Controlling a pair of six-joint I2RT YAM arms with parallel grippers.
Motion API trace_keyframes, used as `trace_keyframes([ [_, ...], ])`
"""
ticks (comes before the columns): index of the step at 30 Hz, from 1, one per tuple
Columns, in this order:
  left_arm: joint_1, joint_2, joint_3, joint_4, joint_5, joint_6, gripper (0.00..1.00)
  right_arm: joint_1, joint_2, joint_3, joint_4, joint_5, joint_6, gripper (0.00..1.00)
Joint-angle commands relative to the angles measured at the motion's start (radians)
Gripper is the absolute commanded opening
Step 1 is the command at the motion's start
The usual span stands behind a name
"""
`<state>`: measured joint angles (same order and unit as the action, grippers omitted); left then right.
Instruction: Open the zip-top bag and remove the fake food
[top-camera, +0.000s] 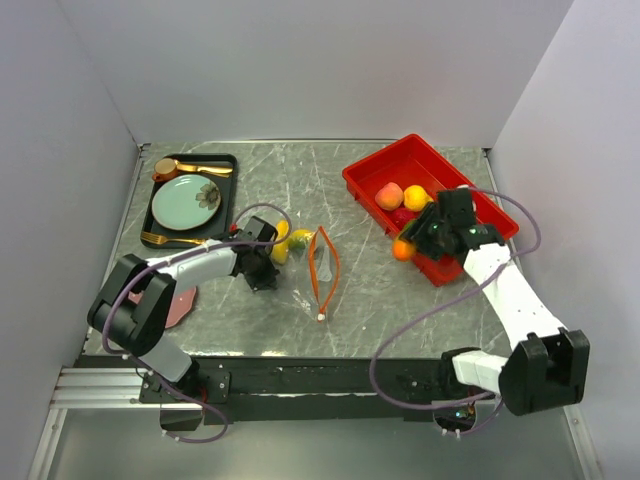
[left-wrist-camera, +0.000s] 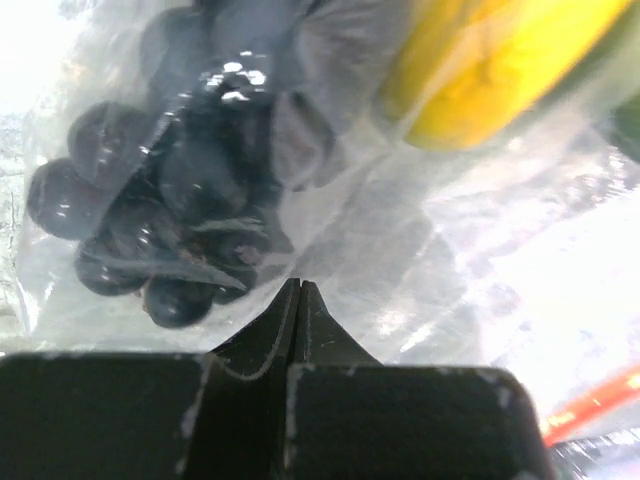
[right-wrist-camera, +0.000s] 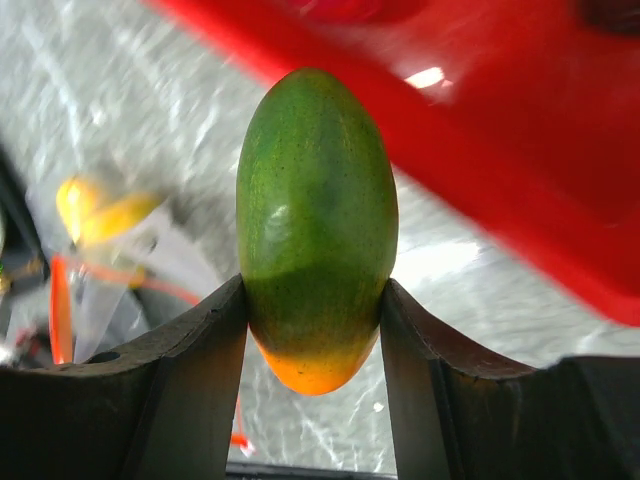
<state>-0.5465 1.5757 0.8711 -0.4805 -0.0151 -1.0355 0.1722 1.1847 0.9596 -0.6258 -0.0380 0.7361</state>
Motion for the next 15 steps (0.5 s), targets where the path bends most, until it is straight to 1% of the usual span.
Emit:
trace_keyframes([
  [1, 0.003, -0.066, 0.063, 0.000, 0.020, 0.046, 0.01, -0.120, 0.059, 0.067, -0.006, 0.001, -0.052, 0.30],
  [2, 0.003, -0.071, 0.069, -0.006, 0.021, 0.052, 0.01, -0.163, 0.073, 0.082, -0.003, 0.001, -0.053, 0.30],
  [3, 0.003, -0.080, 0.080, -0.009, 0.023, 0.060, 0.01, -0.168, 0.104, 0.090, 0.000, 0.003, -0.056, 0.30],
  [4, 0.003, -0.085, 0.085, -0.010, 0.024, 0.063, 0.01, -0.212, 0.116, 0.096, 0.001, 0.003, -0.063, 0.30],
  [7, 0.005, -0.097, 0.100, -0.020, 0.033, 0.077, 0.01, -0.283, 0.167, 0.123, 0.008, 0.010, -0.075, 0.31],
  [8, 0.005, -0.103, 0.103, -0.020, 0.035, 0.083, 0.01, -0.295, 0.199, 0.142, 0.003, 0.012, -0.078, 0.34],
  [10, 0.005, -0.106, 0.108, -0.018, 0.046, 0.086, 0.01, -0.312, 0.233, 0.160, 0.003, 0.021, -0.087, 0.46],
  [11, 0.005, -0.109, 0.111, -0.017, 0.050, 0.087, 0.01, -0.312, 0.263, 0.178, -0.003, 0.024, -0.090, 0.60],
  [13, 0.005, -0.111, 0.120, -0.020, 0.055, 0.094, 0.01, -0.313, 0.283, 0.201, -0.017, 0.018, -0.099, 0.73],
  [14, 0.005, -0.112, 0.126, -0.023, 0.055, 0.098, 0.04, -0.312, 0.282, 0.205, -0.021, 0.021, -0.102, 0.83],
  [15, 0.005, -0.112, 0.140, -0.026, 0.052, 0.101, 0.05, -0.310, 0.276, 0.206, -0.023, 0.021, -0.106, 0.87],
])
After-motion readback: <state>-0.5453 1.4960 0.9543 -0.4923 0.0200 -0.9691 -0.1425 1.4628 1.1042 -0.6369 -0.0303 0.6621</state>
